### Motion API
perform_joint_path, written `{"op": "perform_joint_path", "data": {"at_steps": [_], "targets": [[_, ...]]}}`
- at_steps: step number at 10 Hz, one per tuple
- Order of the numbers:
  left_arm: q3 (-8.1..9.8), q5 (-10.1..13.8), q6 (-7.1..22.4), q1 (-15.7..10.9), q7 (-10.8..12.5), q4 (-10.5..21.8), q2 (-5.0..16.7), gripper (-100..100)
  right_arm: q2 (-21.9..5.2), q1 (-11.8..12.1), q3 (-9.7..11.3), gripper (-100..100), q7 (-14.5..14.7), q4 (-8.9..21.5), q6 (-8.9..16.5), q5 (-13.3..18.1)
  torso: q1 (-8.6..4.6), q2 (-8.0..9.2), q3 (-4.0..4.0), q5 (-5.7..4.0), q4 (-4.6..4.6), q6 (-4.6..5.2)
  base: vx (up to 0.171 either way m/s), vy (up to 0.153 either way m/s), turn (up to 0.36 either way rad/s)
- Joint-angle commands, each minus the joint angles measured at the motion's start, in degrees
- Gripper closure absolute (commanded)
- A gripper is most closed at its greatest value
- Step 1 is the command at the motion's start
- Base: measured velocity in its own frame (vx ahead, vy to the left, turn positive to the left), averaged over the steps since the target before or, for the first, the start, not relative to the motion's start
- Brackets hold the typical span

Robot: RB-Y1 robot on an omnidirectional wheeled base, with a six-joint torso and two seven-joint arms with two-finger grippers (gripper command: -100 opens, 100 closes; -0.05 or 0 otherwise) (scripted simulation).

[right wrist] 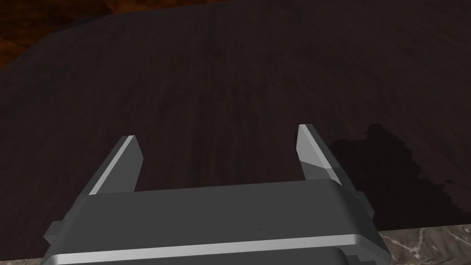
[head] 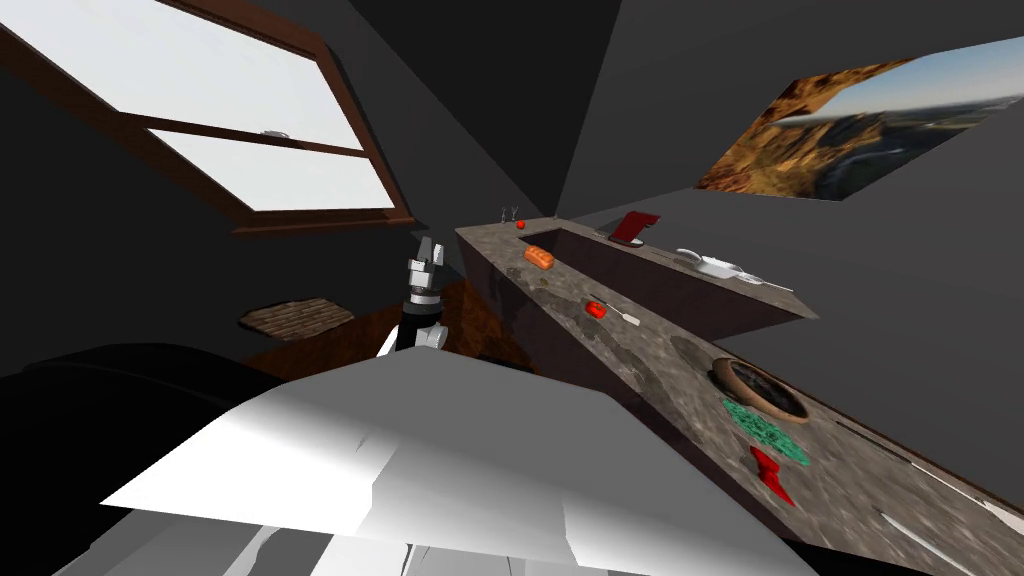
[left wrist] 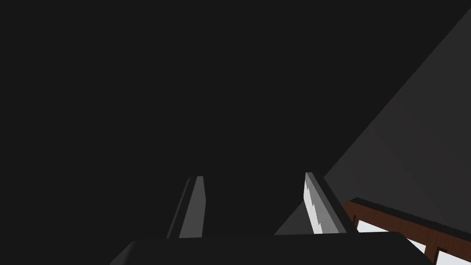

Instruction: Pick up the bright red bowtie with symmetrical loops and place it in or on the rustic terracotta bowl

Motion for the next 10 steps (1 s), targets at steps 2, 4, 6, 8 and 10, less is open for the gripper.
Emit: {"op": "perform_joint_path", "data": {"at_steps": [2, 4, 6, 8, 10], "targets": [[0.0, 0.0, 0.0, 0.01, 0.0, 0.0, 0.0, 0, -1.67, -0.57, 1.14, -100, -0.32, 3.88, -0.21, -0.73, 0.0, 0.0, 0.0, -0.03, 0.0, 0.07, 0.098, -0.018, 0.075], [0.0, 0.0, 0.0, 0.0, 0.0, 0.0, 0.0, 0, -3.44, -1.51, 2.12, -100, -0.85, 6.47, 0.1, -1.47, -0.13, -0.14, -0.09, -0.03, -0.04, 0.0, 0.128, -0.077, 0.185], [0.01, 0.0, 0.0, 0.01, 0.0, 0.0, 0.01, 0, -4.22, -2.47, 2.54, -100, -1.19, 7.79, 0.42, -1.97, -0.19, -0.08, -0.05, -0.09, -0.02, 0.07, 0.108, -0.076, 0.096], [0.01, 0.0, 0.0, 0.01, 0.0, 0.0, 0.01, 0, -3.79, -3.0, 2.75, -100, -1.4, 8.19, 0.38, -1.58, -0.42, -0.17, -0.11, -0.13, -0.04, 0.03, 0.054, -0.075, 0.096], [0.0, 0.0, 0.0, 0.0, 0.0, 0.0, 0.0, 0, -4.55, -2.78, 2.98, -100, -1.26, 6.1, 1.96, -2.61, 0.05, 0.3, 0.17, -0.03, 0.07, 0.11, -0.009, -0.009, 0.024]]}}
